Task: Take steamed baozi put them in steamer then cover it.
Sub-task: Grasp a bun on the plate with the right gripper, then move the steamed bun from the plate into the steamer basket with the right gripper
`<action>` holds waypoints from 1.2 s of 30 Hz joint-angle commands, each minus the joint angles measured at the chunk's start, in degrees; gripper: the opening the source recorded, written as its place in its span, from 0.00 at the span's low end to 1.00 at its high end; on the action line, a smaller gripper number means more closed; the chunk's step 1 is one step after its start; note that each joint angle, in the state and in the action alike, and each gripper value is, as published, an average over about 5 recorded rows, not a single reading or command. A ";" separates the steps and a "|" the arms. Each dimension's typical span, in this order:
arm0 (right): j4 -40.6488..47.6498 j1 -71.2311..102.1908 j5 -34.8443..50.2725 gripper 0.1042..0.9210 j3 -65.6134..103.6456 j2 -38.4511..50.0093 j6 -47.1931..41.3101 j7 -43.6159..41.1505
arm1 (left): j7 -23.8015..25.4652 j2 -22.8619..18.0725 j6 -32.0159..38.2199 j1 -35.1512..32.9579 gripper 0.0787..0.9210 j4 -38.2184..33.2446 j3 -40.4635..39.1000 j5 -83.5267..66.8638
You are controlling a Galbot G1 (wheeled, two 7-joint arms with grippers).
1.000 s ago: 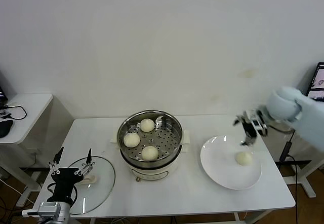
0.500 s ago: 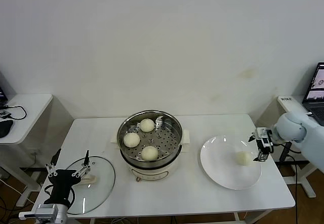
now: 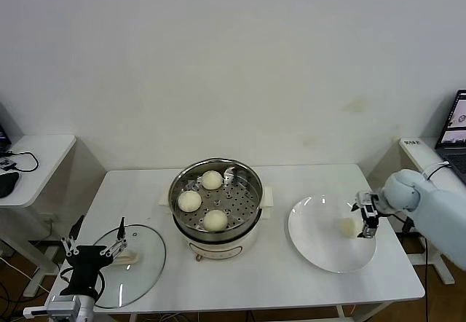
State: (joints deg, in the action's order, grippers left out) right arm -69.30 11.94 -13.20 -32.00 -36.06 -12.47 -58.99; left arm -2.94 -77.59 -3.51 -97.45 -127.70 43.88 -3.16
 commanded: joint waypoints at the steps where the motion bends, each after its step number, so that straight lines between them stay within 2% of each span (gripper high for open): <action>1: 4.97 1.58 -1.69 0.88 1.53 -4.48 0.24 0.40 | 0.02 -0.01 0.03 0.00 0.88 0.16 -0.07 0.00; 8: 5.51 1.89 -2.72 0.84 1.81 -4.83 -0.24 0.07 | 0.01 -0.04 0.03 0.10 0.88 0.35 -0.07 -0.02; 15: 5.46 1.40 -2.86 0.72 2.01 -4.62 -0.51 -0.61 | -0.01 -0.14 0.04 0.07 0.88 0.32 -0.08 0.03; 23: 3.45 -3.68 -1.56 0.62 -0.26 -3.16 -0.90 -3.44 | 0.01 0.00 0.01 -0.10 0.88 -0.09 -0.05 0.06; 31: -4.89 -19.93 6.65 0.62 -9.05 -0.17 -3.85 -4.51 | 0.00 0.09 -0.05 0.21 0.88 -0.18 -0.32 0.10; 36: -9.92 -34.86 15.85 0.63 -18.61 -1.74 -7.27 -3.64 | 0.00 0.19 -0.08 0.31 0.88 -0.29 -0.53 0.21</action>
State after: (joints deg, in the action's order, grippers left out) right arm -72.19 -3.61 -7.77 -39.59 -37.64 -16.35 -62.36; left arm -2.94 -77.45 -3.51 -97.15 -127.98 43.40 -2.99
